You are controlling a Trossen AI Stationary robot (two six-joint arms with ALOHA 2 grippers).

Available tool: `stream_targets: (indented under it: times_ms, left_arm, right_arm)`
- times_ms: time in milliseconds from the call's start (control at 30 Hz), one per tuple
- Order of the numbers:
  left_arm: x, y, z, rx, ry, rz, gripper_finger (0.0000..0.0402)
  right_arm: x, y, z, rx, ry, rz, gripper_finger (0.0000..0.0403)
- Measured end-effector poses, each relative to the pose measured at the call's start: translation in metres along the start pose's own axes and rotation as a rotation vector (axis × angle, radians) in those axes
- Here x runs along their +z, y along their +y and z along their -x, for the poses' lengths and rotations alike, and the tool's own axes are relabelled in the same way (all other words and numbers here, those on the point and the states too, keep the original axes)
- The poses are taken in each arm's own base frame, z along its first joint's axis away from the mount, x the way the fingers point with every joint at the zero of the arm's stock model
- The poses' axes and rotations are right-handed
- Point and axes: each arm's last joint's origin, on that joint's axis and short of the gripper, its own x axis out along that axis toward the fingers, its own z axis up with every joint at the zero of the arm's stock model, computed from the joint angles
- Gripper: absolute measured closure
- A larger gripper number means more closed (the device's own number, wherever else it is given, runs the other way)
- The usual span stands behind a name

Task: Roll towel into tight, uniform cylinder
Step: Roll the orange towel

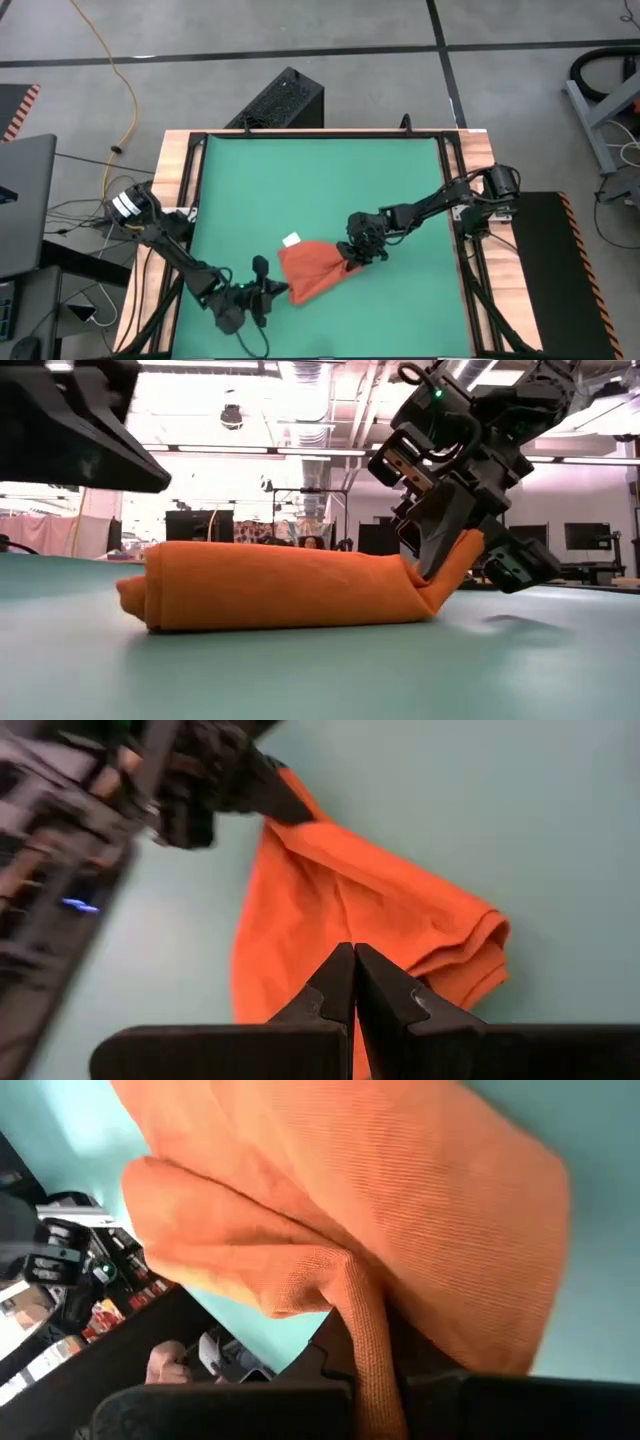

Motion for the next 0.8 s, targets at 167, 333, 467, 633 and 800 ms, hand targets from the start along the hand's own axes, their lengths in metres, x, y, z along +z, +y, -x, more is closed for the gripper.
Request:
stream_targets:
  times_ms: [167,333,467,633,800]
  left_arm:
    - [-0.007,-0.019,-0.011,0.019,0.031,-0.079,0.0402]
    - [-0.018,-0.026,-0.038,0.059,0.098,-0.011,0.0402]
    - [-0.018,-0.025,-0.044,0.05,0.122,0.041,0.0402]
    - [-0.027,-0.027,-0.045,-0.158,0.239,0.185,0.0401]
    - [-0.032,-0.029,-0.04,-0.193,0.311,0.239,0.0402]
  right_arm:
    - [0.001,0.0,0.0,0.001,-0.022,0.06,0.038]
    - [0.001,0.0,0.0,-0.004,-0.041,0.077,0.038]
    - [0.001,0.0,0.0,-0.005,-0.043,0.087,0.038]
    - [0.001,0.0,0.0,0.001,-0.046,0.101,0.038]
    - [0.001,0.001,0.0,0.001,-0.053,0.116,0.0379]
